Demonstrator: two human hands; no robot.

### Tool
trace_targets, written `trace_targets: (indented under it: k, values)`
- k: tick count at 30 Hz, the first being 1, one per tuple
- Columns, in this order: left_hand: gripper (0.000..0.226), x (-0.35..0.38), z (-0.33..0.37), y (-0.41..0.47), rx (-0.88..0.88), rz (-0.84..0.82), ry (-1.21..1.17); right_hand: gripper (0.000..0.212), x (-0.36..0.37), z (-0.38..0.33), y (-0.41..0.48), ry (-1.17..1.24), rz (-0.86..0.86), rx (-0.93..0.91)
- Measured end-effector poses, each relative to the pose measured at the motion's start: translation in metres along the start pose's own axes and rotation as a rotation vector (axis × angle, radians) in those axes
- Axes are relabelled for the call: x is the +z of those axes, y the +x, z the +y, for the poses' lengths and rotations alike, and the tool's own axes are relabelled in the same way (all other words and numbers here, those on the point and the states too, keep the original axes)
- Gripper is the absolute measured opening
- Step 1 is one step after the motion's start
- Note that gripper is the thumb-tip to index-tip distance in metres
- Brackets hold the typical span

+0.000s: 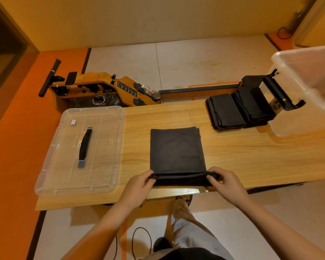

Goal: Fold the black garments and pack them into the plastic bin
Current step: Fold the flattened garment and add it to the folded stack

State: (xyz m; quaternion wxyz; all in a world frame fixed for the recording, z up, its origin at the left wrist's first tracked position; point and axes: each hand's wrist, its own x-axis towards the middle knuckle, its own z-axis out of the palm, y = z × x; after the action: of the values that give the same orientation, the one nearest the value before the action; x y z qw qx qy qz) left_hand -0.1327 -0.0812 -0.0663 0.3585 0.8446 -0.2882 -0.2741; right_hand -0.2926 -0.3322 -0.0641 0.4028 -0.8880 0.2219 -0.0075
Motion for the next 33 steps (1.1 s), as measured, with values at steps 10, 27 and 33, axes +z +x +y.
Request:
trace_targets:
  k: [10, 27, 33]
  values:
    - [0.031, -0.057, 0.014, 0.132, -0.195, -0.015, -0.291, 0.011, -0.024, -0.022, 0.145, 0.002, 0.103, 0.188]
    - [0.062, 0.056, -0.01, 0.151, 0.017, 0.157, 0.662, 0.055, 0.077, 0.008, 0.161, -0.65, -0.041, -0.216]
    - [0.066, 0.033, -0.022, 0.173, 0.164, 0.04, 0.778, 0.061, 0.073, 0.009, 0.145, -0.634, 0.014, -0.026]
